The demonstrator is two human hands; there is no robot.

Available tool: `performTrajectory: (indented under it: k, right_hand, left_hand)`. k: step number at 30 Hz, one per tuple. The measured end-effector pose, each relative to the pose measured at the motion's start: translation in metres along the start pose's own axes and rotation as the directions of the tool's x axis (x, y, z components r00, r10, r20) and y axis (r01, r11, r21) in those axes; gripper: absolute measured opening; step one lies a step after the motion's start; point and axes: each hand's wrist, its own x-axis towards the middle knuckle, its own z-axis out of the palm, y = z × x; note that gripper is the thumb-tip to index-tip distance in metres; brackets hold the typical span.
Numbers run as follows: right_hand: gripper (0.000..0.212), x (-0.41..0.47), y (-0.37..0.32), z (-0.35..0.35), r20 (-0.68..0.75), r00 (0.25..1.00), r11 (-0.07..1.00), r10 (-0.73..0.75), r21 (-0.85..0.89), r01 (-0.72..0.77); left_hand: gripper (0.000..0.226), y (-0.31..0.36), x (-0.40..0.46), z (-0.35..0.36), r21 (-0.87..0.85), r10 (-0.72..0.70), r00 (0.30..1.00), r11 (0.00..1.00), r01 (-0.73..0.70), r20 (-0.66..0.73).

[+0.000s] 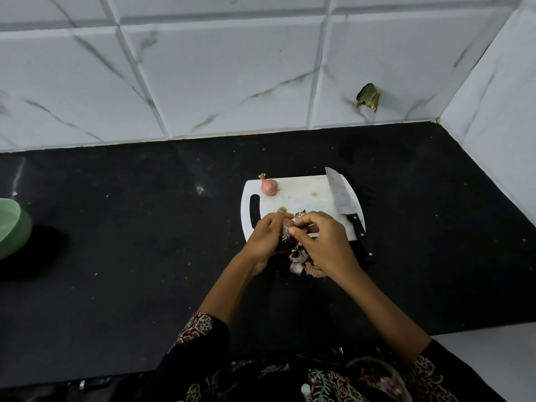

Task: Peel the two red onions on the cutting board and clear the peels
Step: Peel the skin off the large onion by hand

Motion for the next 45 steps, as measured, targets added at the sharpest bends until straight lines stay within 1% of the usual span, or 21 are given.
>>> performTrajectory:
  k: [5,11,13,14,16,18,20,21,22,23,25,26,28,30,31,33,36,38,40,42,45]
  right_hand:
    - [0.005,0.002,0.006,0.003,-0.026,0.999,0.997,-0.024,-0.077,0.022]
    - [0.01,0.005,0.006,0.002,-0.055,0.998,0.998,0.028,-0.051,-0.031]
    - [0.009,0.005,0.007,0.004,-0.086,0.991,0.994,0.105,-0.008,-0.106]
    - [0.008,0.006,0.008,0.004,-0.101,0.978,0.983,0.184,0.046,-0.18]
    - [0.01,0.009,0.011,0.004,-0.081,0.912,0.887,0.402,0.284,-0.365]
    - [0.018,0.012,0.011,0.002,0.047,0.816,0.658,0.576,0.567,-0.497]
    - [0.022,0.013,0.015,-0.001,0.147,0.735,0.428,0.662,0.731,-0.531]
    - [0.021,0.011,0.017,-0.002,0.16,0.711,0.384,0.685,0.749,-0.539]
    - [0.018,0.008,0.021,-0.002,0.126,0.709,0.427,0.694,0.72,-0.546]
    - [0.012,0.004,0.026,-0.001,0.047,0.736,0.556,0.675,0.625,-0.549]
    - [0.012,-0.003,0.036,-0.001,-0.1,0.851,0.842,0.516,0.241,-0.483]
    - [0.013,-0.005,0.04,-0.002,-0.115,0.907,0.914,0.405,0.041,-0.403]
    - [0.014,-0.005,0.046,-0.001,-0.055,0.965,0.941,0.256,-0.215,-0.262]
    - [0.022,-0.003,0.048,0.0,0.025,0.973,0.903,0.229,-0.378,-0.203]
    - [0.025,-0.001,0.047,-0.001,0.042,0.972,0.892,0.233,-0.407,-0.196]
    - [0.026,0.002,0.042,-0.003,0.021,0.98,0.923,0.199,-0.34,-0.18]
    - [0.02,0.007,0.022,-0.012,-0.078,0.985,0.985,0.155,-0.06,-0.16]
    - [0.023,0.01,0.009,-0.018,-0.056,0.983,0.982,0.174,0.078,-0.169]
    - [0.024,0.013,0.0,-0.023,0.034,0.988,0.981,0.152,0.117,-0.155]
    - [0.024,0.013,-0.004,-0.026,0.093,0.988,0.987,0.126,0.089,-0.134]
    - [0.026,0.014,-0.003,-0.027,0.061,0.991,0.988,0.116,0.093,-0.121]
  left_hand:
    - [0.016,0.005,-0.001,-0.004,-0.047,-0.065,0.994,0.997,0.069,0.084]
    - [0.032,0.002,-0.001,-0.013,-0.174,-0.009,0.978,0.984,0.047,0.21]
    - [0.035,0.001,0.0,-0.015,-0.207,0.002,0.978,0.977,0.042,0.207]
    - [0.036,0.0,0.0,-0.015,-0.229,0.001,0.98,0.972,0.046,0.199]
    - [0.036,0.0,0.001,-0.016,-0.276,-0.005,0.983,0.959,0.057,0.185]
    - [0.035,-0.001,0.0,-0.016,-0.313,-0.016,0.983,0.947,0.073,0.181]
    - [0.034,0.0,-0.002,-0.015,-0.358,-0.027,0.982,0.929,0.095,0.188]
    - [0.033,0.0,-0.002,-0.015,-0.379,-0.03,0.981,0.92,0.102,0.192]
    - [0.031,0.001,-0.003,-0.014,-0.392,-0.03,0.98,0.914,0.106,0.194]
    - [0.031,0.002,-0.003,-0.014,-0.397,-0.029,0.98,0.912,0.106,0.195]
    - [0.032,0.003,-0.003,-0.015,-0.393,-0.023,0.981,0.914,0.1,0.194]
    - [0.032,0.004,-0.003,-0.015,-0.388,-0.021,0.981,0.917,0.096,0.192]
    - [0.031,0.003,-0.002,-0.015,-0.38,-0.016,0.982,0.921,0.089,0.189]
    - [0.031,0.001,-0.001,-0.014,-0.364,-0.012,0.982,0.928,0.082,0.189]
    - [0.032,0.0,-0.001,-0.014,-0.353,-0.01,0.982,0.932,0.078,0.19]
    - [0.036,-0.001,0.0,-0.014,-0.331,-0.005,0.982,0.941,0.069,0.191]
    - [0.039,-0.001,0.001,-0.013,-0.325,-0.016,0.985,0.943,0.072,0.175]
    - [0.037,-0.001,0.001,-0.012,-0.312,-0.016,0.986,0.948,0.067,0.163]
    - [0.038,-0.001,0.001,-0.011,-0.295,-0.007,0.986,0.954,0.056,0.166]
    - [0.038,0.0,0.0,-0.011,-0.279,0.003,0.985,0.959,0.046,0.173]
    - [0.038,0.001,0.0,-0.012,-0.255,0.018,0.983,0.966,0.03,0.18]
